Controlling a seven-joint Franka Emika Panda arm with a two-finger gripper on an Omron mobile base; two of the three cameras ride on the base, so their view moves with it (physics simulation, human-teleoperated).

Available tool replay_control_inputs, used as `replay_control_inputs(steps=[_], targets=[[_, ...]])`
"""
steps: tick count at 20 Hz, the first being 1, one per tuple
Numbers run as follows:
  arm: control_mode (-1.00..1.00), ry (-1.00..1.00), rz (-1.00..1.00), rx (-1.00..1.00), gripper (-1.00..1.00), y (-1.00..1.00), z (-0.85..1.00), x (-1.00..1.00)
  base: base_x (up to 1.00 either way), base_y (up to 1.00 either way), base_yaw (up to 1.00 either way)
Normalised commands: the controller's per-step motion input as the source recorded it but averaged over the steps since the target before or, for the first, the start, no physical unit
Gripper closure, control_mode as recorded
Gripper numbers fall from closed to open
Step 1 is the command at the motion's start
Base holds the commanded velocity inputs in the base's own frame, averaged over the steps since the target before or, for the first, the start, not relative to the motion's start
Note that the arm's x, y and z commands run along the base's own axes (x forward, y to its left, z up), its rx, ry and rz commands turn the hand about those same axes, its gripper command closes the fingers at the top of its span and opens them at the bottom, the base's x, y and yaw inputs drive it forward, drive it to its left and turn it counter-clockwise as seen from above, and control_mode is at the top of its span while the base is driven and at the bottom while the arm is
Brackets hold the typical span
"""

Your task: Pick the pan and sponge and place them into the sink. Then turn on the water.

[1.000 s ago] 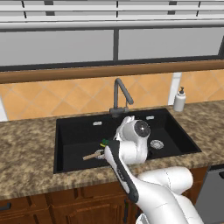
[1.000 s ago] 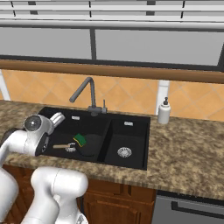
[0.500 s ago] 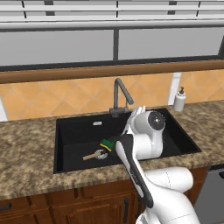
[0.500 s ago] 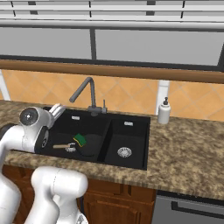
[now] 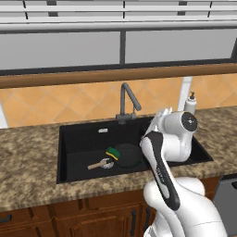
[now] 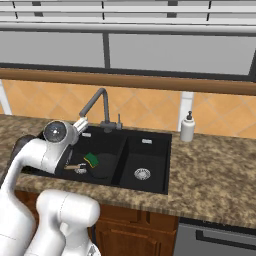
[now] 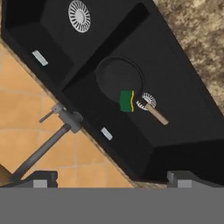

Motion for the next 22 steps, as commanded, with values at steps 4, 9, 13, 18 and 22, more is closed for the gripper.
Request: replay_control_inputs(steps=[4, 9, 13, 18, 22], targets=[[-1.0, -0.03, 0.06, 0.15, -1.0, -0.65, 0.0, 0.0, 0.0, 0.0, 0.0], [-1.0, 0.0, 0.08, 0.14, -1.0, -0.57, 0.0, 0.01, 0.0, 0.0, 0.0], [-1.0, 0.0, 0.0, 0.13, -1.0, -0.39, 0.0, 0.25, 0.0, 0.0, 0.0], [-1.0, 0.0, 0.0, 0.2, -1.0, -0.28, 0.0, 0.49, 0.0, 0.0, 0.0], [-1.0, 0.0, 0.0, 0.25, -1.0, -0.32, -0.01, 0.49, 0.0, 0.0, 0.0]])
